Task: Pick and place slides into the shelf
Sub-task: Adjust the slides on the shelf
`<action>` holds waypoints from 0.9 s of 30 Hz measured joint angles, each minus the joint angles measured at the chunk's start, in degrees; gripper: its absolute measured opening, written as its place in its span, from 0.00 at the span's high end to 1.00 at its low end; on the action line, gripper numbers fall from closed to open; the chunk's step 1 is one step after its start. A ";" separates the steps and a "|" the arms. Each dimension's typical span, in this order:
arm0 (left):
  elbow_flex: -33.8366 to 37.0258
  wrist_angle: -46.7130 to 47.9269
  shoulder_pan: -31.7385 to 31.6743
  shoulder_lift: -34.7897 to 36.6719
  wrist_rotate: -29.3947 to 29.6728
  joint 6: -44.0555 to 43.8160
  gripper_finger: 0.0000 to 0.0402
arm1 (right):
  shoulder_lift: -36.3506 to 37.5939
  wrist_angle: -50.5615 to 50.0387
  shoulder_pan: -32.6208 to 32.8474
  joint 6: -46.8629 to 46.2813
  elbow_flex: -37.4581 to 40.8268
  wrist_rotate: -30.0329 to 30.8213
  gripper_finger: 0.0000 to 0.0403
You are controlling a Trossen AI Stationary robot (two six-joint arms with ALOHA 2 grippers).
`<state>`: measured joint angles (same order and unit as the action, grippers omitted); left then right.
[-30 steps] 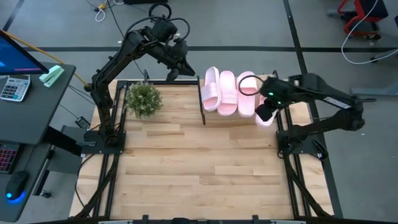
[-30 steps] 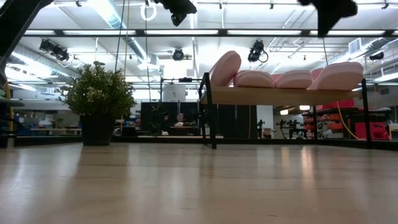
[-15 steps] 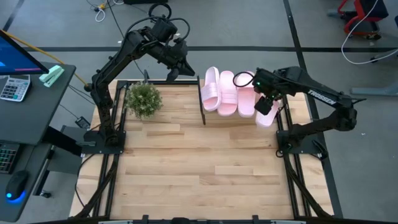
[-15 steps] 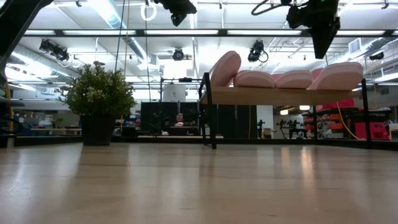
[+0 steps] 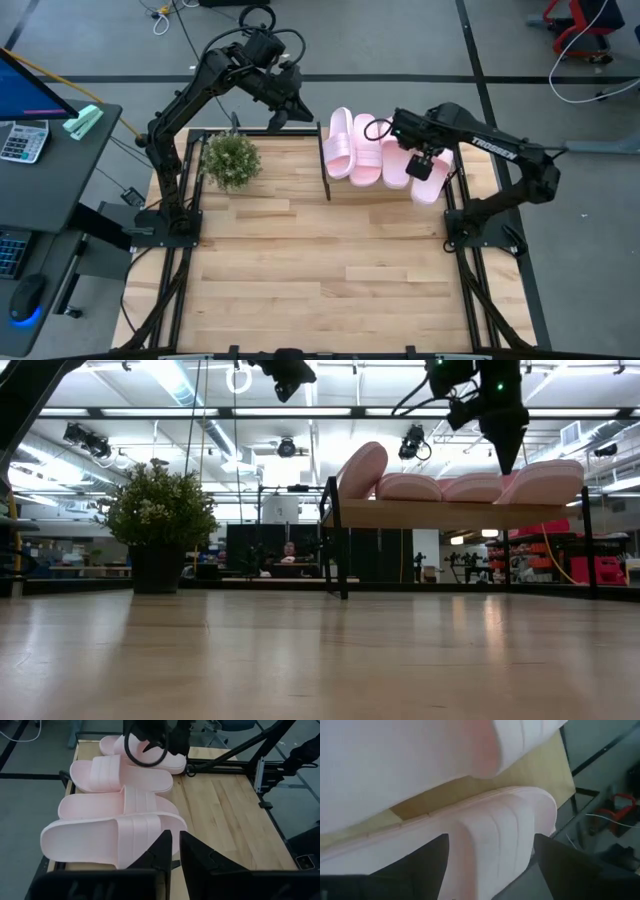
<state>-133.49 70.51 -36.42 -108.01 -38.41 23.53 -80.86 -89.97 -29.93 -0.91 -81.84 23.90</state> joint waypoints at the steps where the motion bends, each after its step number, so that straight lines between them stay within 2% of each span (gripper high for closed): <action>1: 0.00 -0.01 0.00 0.00 0.30 0.00 0.89 | -0.50 0.00 0.04 0.16 0.00 0.89 0.26; 11: 0.00 0.03 0.00 0.00 2.45 -0.44 0.92 | -1.78 0.03 -3.43 5.77 0.29 1.29 0.26; 17: 0.00 0.06 0.00 0.00 2.65 -0.44 0.90 | 0.65 -0.05 -6.35 8.33 7.45 1.04 0.26; 20: 0.00 0.05 -0.05 0.00 2.79 -0.38 0.89 | 1.76 0.00 -6.42 7.12 11.36 3.53 0.27; 24: 0.00 -0.19 -0.10 0.00 2.87 -0.26 0.91 | 2.98 -0.08 -5.13 4.13 13.51 6.71 0.37; 27: 0.00 -0.67 -0.09 0.00 3.14 0.22 0.92 | 3.73 0.04 -4.44 2.82 13.26 7.55 0.53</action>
<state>-133.49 69.84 -36.51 -108.01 -35.27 23.75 -77.13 -89.93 -34.38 1.92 -68.58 31.45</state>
